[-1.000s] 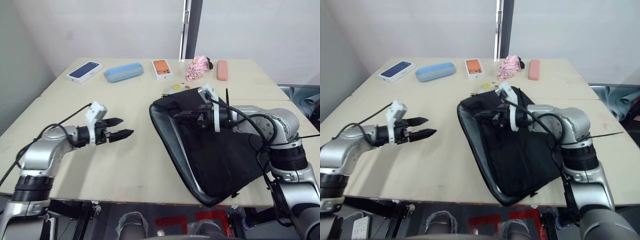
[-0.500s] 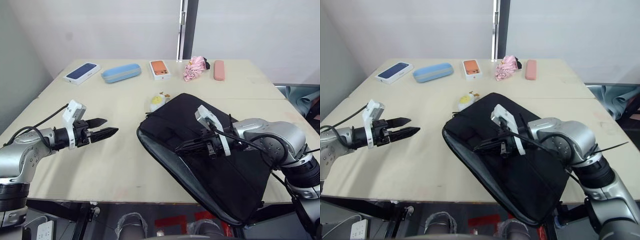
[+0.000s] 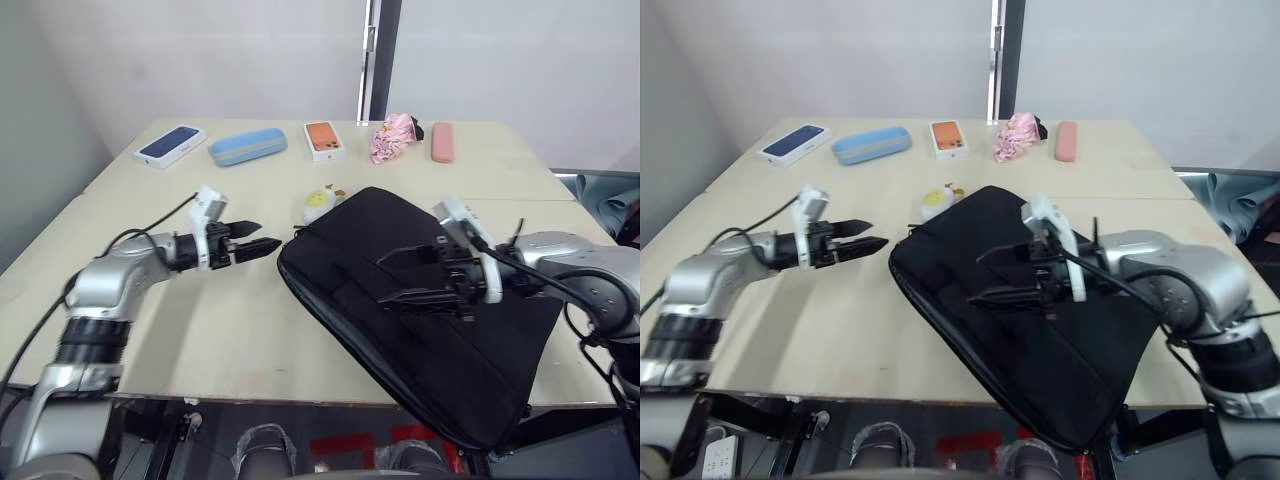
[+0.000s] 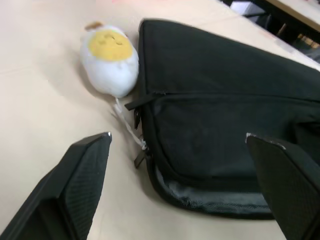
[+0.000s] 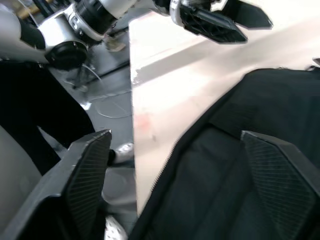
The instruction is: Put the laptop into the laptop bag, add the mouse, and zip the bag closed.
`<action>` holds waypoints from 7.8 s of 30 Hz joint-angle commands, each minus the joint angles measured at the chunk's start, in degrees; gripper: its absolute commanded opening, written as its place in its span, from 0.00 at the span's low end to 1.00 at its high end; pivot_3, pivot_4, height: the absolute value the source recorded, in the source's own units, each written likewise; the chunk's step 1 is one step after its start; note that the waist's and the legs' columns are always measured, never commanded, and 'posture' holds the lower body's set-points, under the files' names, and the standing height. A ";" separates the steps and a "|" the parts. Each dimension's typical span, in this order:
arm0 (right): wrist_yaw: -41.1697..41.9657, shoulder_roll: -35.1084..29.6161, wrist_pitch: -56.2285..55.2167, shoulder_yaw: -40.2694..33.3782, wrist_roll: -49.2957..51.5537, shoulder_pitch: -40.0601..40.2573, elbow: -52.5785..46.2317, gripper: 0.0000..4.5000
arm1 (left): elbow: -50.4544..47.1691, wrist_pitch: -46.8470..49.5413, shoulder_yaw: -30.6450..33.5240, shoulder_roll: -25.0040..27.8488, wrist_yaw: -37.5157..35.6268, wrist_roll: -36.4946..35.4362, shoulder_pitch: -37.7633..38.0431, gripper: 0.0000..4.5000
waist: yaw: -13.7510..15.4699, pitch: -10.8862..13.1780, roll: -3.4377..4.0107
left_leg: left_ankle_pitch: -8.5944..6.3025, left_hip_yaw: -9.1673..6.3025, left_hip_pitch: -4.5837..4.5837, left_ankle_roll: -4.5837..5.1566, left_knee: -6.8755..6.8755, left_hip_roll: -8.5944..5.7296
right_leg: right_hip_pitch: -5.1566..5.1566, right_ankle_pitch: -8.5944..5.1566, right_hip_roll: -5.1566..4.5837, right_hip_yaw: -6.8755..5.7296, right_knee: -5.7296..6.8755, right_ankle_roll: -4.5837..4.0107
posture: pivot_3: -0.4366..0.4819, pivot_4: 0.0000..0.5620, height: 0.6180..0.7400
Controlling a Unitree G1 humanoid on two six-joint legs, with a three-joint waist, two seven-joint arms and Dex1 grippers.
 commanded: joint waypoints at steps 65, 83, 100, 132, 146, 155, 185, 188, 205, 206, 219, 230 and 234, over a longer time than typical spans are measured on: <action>0.62 -10.76 -12.30 -12.31 -10.04 27.63 6.91 1.00 | 5.58 -11.03 16.00 1.29 8.85 4.69 13.20 0.00 | -1.07 -0.04 0.01 | -0.04 0.08 0.16 0.04 -0.50 0.04 | 0.16 -0.03 0.05 -0.03 -0.64 0.04 | 0.48 0.27 1.00; -24.91 11.79 18.30 -13.11 9.91 19.01 6.80 1.00 | -0.57 -9.11 13.96 0.85 9.89 3.69 16.36 0.00 | -0.90 -0.06 0.05 | -0.05 0.05 0.24 0.04 -0.51 -0.01 | 0.31 -0.03 0.02 -0.07 -0.72 0.04 | 0.48 0.27 1.00; -27.06 12.79 17.88 -13.28 8.83 20.06 6.67 0.01 | -3.90 -7.24 14.01 1.17 10.07 3.17 18.06 0.00 | -0.96 -0.08 0.07 | -0.05 0.04 0.27 -0.02 -0.57 0.00 | 0.32 -0.03 0.03 -0.09 -0.75 0.07 | 0.48 0.27 1.00; -15.74 9.74 4.82 -4.20 -7.40 10.53 20.14 0.01 | -22.34 -5.44 16.71 3.73 7.79 -3.00 41.22 0.00 | -1.46 -0.34 0.20 | -0.06 0.15 0.44 -0.01 -0.73 0.04 | 0.39 -0.04 0.07 -0.02 -0.84 0.08 | 0.48 0.27 1.00; -16.32 11.49 4.57 -5.19 -8.28 10.17 20.20 0.01 | -17.62 -8.38 15.38 4.34 6.45 -1.56 37.48 0.00 | -1.44 -0.39 0.24 | -0.06 0.26 1.08 -0.01 -0.76 0.03 | 0.81 -0.04 0.07 0.12 -0.73 0.10 | 0.48 0.27 1.00; -12.60 8.87 -0.43 -5.14 -12.00 8.88 23.66 0.45 | -16.07 -10.88 19.04 5.96 5.10 -2.08 38.25 0.51 | -1.50 -0.38 0.24 | -0.06 0.30 1.05 -0.02 -0.76 0.03 | 0.78 -0.04 0.07 0.15 -0.75 0.10 | 0.48 0.27 1.00; 21.72 -5.00 -34.24 -9.34 -13.61 -8.17 25.03 0.99 | -8.78 -3.65 31.94 26.06 -10.07 -7.72 33.19 1.00 | -1.46 -0.21 0.04 | 0.03 0.40 0.75 0.21 -0.87 0.07 | 0.48 -0.06 0.11 0.11 -0.82 0.00 | 0.48 0.27 1.00; 22.78 -5.36 -35.20 -8.77 -14.75 -6.94 25.31 0.99 | -6.75 -5.00 32.00 26.53 -10.90 -7.03 32.36 1.00 | -1.33 -0.22 0.03 | 0.00 0.36 0.75 0.17 -0.85 0.07 | 0.49 -0.06 0.11 0.08 -0.81 0.00 | 0.48 0.27 1.00; 13.27 6.90 -26.64 -5.26 -7.80 -13.86 16.74 0.99 | -6.01 -6.04 32.50 23.86 -8.59 -5.88 32.56 1.00 | -1.82 -0.22 0.03 | 0.00 0.33 0.74 0.16 -0.70 0.10 | 0.40 -0.09 0.12 0.09 -0.49 -0.05 | 0.48 0.27 1.00; 12.09 9.35 -26.52 -3.74 -7.32 -14.81 15.01 0.99 | -6.13 -6.23 32.46 23.35 -8.12 -5.81 32.78 1.00 | -1.86 -0.22 0.03 | -0.01 0.31 0.77 0.15 -0.69 0.11 | 0.42 -0.10 0.13 0.08 -0.48 -0.06 | 0.48 0.27 1.00; 1.42 26.20 -27.89 9.02 -14.48 -17.76 15.18 0.99 | -11.87 -3.92 34.19 19.03 -1.24 -7.01 35.51 1.00 | -1.45 -0.24 -0.11 | -0.04 -0.02 0.41 0.06 -0.46 0.08 | 0.39 -0.10 0.10 -0.16 -0.45 -0.06 | 0.48 0.27 1.00; 3.03 33.11 -39.09 19.33 -26.59 -14.12 23.12 0.57 | -12.83 -3.06 33.20 17.61 1.78 -7.98 33.76 1.00 | -1.63 -0.32 -0.23 | -0.05 -0.11 0.31 0.02 -0.41 0.08 | 0.37 -0.10 0.10 -0.24 -0.45 -0.06 | 0.48 0.27 1.00; 4.45 36.10 -47.74 23.12 -32.84 -12.72 31.42 0.26 | -12.82 -3.26 32.86 17.43 1.93 -7.87 33.57 1.00 | -2.07 -0.31 -0.24 | -0.05 -0.14 0.29 0.01 -0.37 0.08 | 0.35 -0.10 0.10 -0.25 -0.38 -0.06 | 0.48 0.27 1.00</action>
